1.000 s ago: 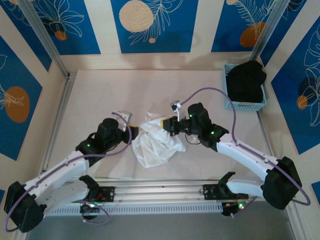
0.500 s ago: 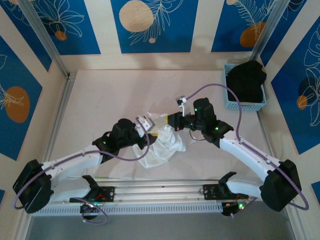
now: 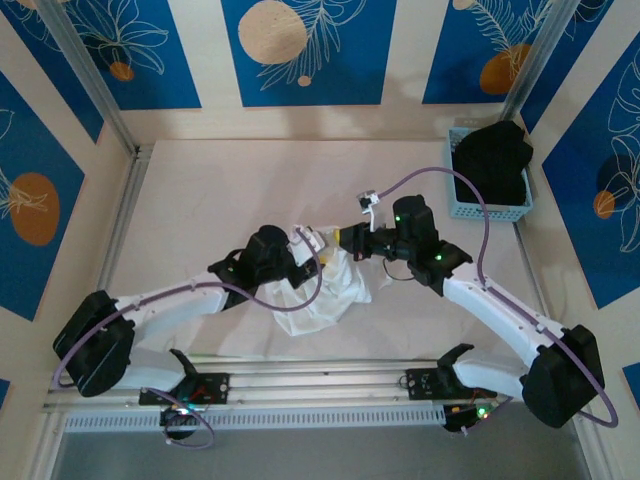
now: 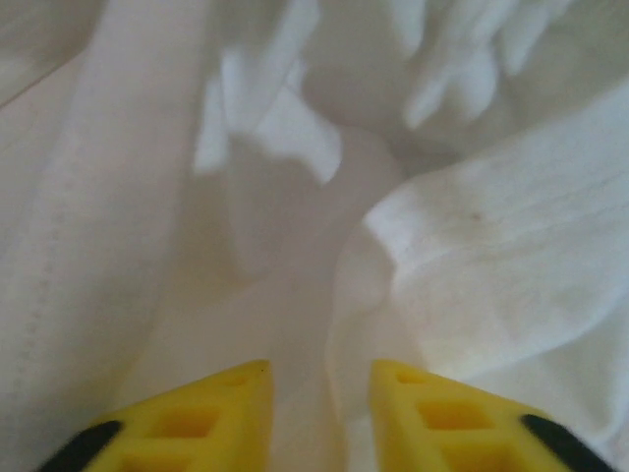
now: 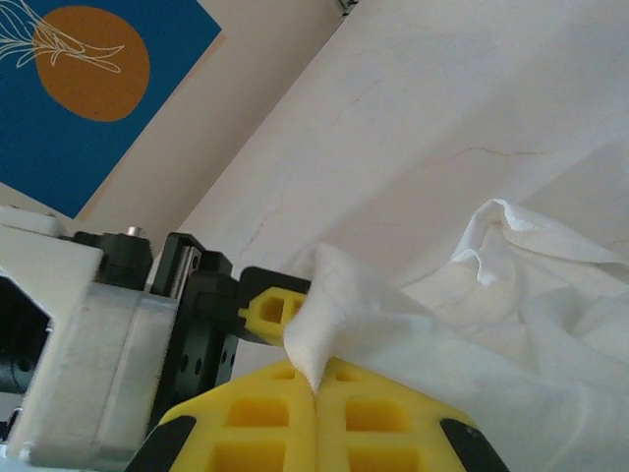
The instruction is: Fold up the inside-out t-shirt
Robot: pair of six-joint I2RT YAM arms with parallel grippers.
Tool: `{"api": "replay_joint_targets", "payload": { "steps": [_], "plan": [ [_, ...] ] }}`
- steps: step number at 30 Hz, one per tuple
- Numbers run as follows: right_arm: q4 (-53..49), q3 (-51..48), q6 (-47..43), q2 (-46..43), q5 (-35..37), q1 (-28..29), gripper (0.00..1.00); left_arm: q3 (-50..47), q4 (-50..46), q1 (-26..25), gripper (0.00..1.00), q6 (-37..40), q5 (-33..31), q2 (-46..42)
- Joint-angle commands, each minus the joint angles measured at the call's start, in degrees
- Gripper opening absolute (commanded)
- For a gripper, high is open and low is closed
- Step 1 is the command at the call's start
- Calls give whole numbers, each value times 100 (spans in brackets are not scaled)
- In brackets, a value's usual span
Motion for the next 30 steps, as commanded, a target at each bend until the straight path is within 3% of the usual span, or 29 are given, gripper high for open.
{"api": "replay_joint_targets", "payload": {
  "steps": [1, 5, 13, 20, 23, 30],
  "plan": [
    [43, -72, 55, -208, -81, -79, 0, 174, -38, -51, 16, 90, -112, -6],
    [-11, -88, 53, -340, 24, -246, 0, -53, -128, -53, 0, 55, 419, -327],
    [-286, 81, 33, -394, 256, -477, 0, -767, -299, -102, 0, 196, 1501, -1341],
    [-1167, 312, -241, -262, 728, -446, 0, -790, -521, -493, 0, 563, 2192, -962],
    [-1312, 159, -262, -312, 842, -386, 0, -771, -581, -558, 4, 576, 2343, -828],
    [-1393, -39, -219, -510, 913, -372, 0, -1137, 201, -567, 33, 110, 2686, -1366]
  ]
}}
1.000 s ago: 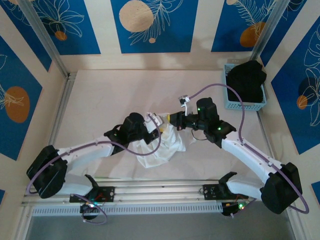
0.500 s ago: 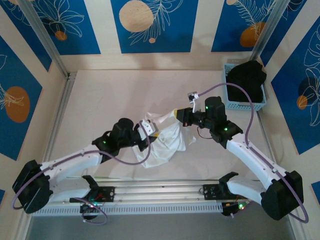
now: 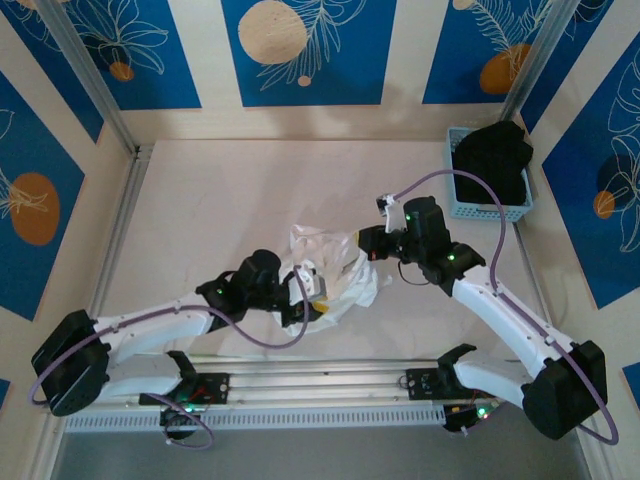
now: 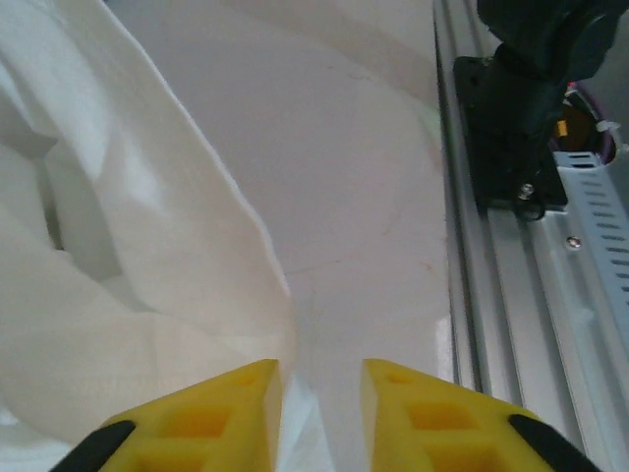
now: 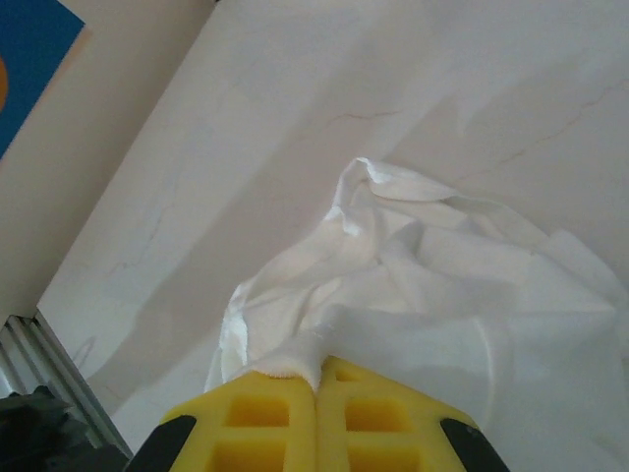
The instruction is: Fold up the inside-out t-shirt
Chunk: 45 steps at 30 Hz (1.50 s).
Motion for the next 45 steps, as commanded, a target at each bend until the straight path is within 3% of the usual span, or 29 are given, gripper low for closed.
{"api": "replay_joint_targets", "payload": {
  "steps": [1, 8, 15, 18, 22, 26, 35, 42, 45],
  "plan": [
    [-50, -85, -11, -208, 65, 34, 0, -266, 599, -41, 35, -278, 358, -426],
    [723, 27, 453, 101, -177, 430, 0, -553, 1026, -39, 47, -1438, -685, -1021],
    [966, 503, 571, 658, 45, 886, 0, -802, 554, -46, 51, -2680, -2578, -1549],
    [1039, 647, 603, 828, 67, 958, 0, -1057, 521, -40, 60, -3092, -3162, -1794],
    [1062, 761, 595, 980, 69, 978, 0, -1113, 371, -14, 65, -3152, -3195, -1886],
    [934, 851, 500, 974, 104, 954, 0, -1045, 198, 146, 62, -3178, -3133, -1772],
    [787, 762, 41, 764, -17, 792, 0, -1082, 1024, 225, 59, -2905, -1686, -1227],
    [758, 600, -335, 645, -214, 681, 0, -1012, 842, 315, 45, -2851, -2241, -1061],
    [783, 517, -392, 613, -294, 631, 0, -952, 901, 459, 45, -2923, -1967, -958]
  ]
}}
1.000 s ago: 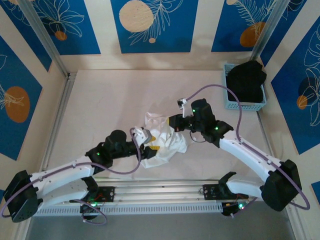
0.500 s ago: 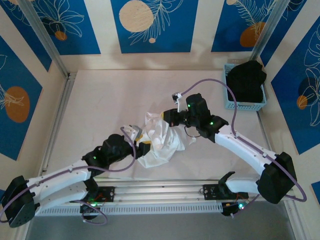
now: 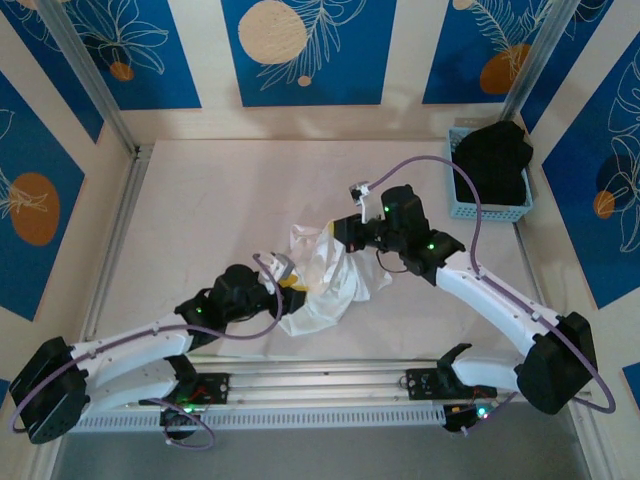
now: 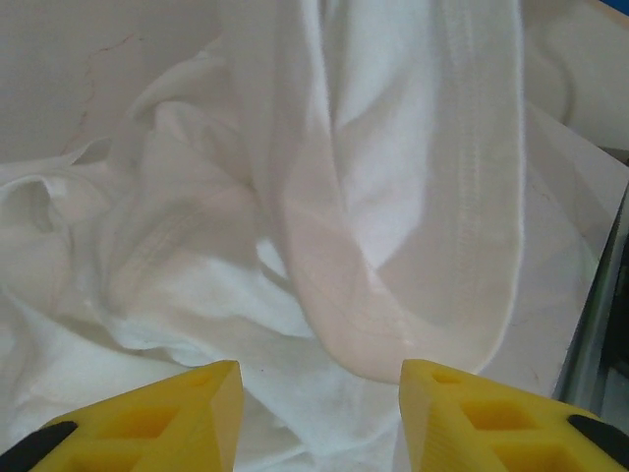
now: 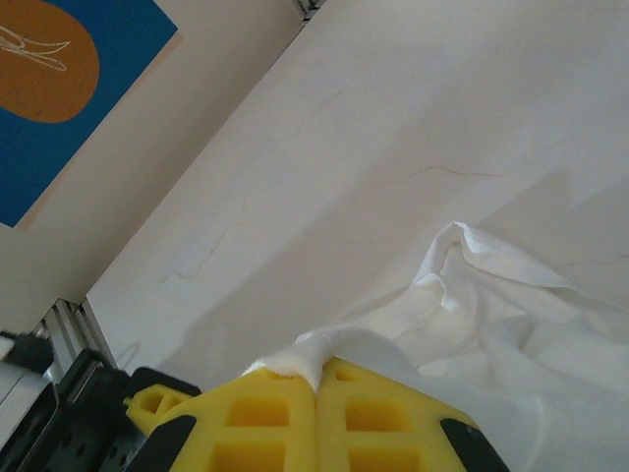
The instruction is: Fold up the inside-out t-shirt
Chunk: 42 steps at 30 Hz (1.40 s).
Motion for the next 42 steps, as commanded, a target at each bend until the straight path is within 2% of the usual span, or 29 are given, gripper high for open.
{"api": "replay_joint_targets", "payload": {
  "steps": [1, 5, 7, 8, 12, 14, 25, 29, 34, 37, 39, 42],
  "plan": [
    [28, -127, -239, -147, -226, -55, 0, 172, 152, 179, 46, -42, 278, 132],
    [113, -216, -299, -194, -310, -82, 0, 382, 300, 268, 46, -165, 652, 517],
    [125, -245, -362, -257, -301, -90, 0, 492, 422, 320, 43, -253, 858, 766],
    [112, -257, -402, -293, -270, -99, 0, 536, 493, 342, 39, -295, 950, 873],
    [-83, -255, -574, -547, 131, -132, 0, 694, 761, 397, 13, -377, 1247, 1157],
    [-176, -203, -603, -658, 353, -156, 0, 755, 848, 418, 8, -310, 1299, 1137],
    [-895, 753, -914, -537, 1247, -179, 0, 1471, 962, 326, 4, 357, 2450, 997],
    [-1721, 677, -888, -984, 2131, -261, 1, 1998, -35, -133, 3, 1073, 2170, 1368],
    [-2644, -347, 157, -1573, 2627, -653, 6, 2371, 219, -825, 2, 1217, 1892, 2501],
    [-2925, -984, 752, -1902, 2904, -906, 12, 2790, 247, -1323, 4, 1357, 1762, 3382],
    [-2906, -1336, 1003, -2263, 3115, -1091, 22, 3165, -39, -1630, 26, 1462, 1773, 3891],
    [-2581, -1585, 951, -2779, 3249, -1187, 36, 3164, -37, -1708, 44, 1410, 1745, 3917]
  ]
}}
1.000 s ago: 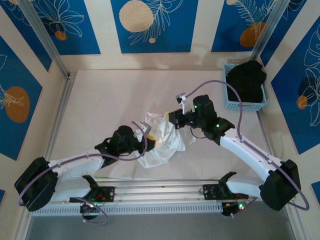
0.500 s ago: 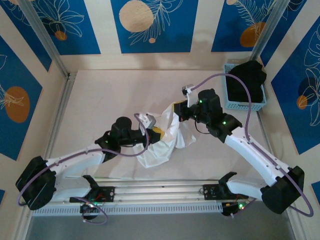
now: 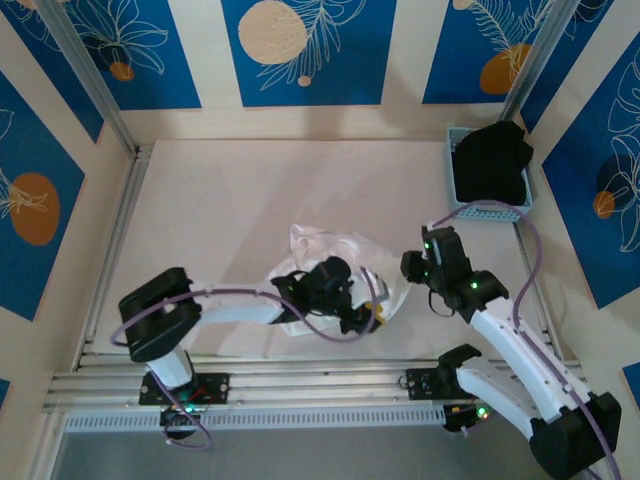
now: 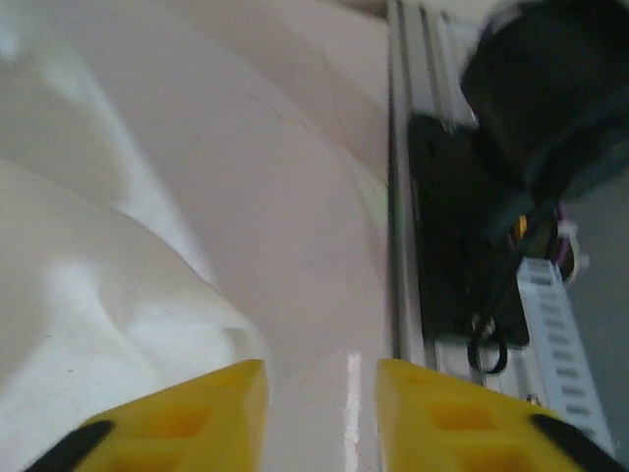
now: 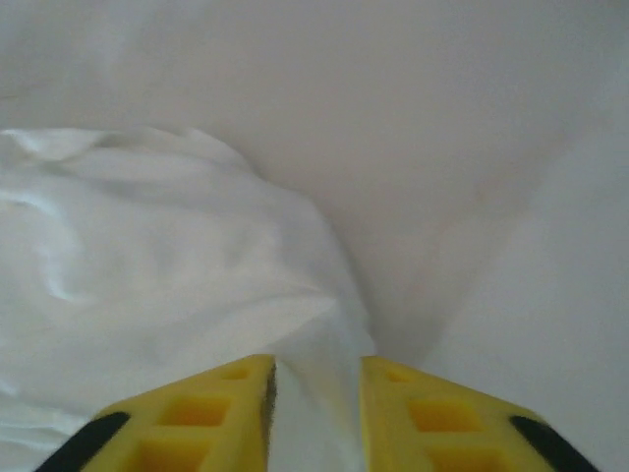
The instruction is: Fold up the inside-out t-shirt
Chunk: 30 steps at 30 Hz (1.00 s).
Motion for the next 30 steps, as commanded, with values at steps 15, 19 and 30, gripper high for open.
{"api": "replay_joint_targets", "payload": {
  "steps": [15, 19, 30],
  "plan": [
    [2479, 1199, -776, 2726, -2054, 549, 63, -2440, -753, 3678, 69, -2728, -1492, -2915],
    [2080, 1972, -897, 3829, -2315, 515, 66, -2698, -552, 4232, 69, -3086, -924, -2652],
    [1303, 3428, -1532, 5810, -1959, 882, 61, -2360, 266, 4005, 60, -3218, -92, -1023]
  ]
}}
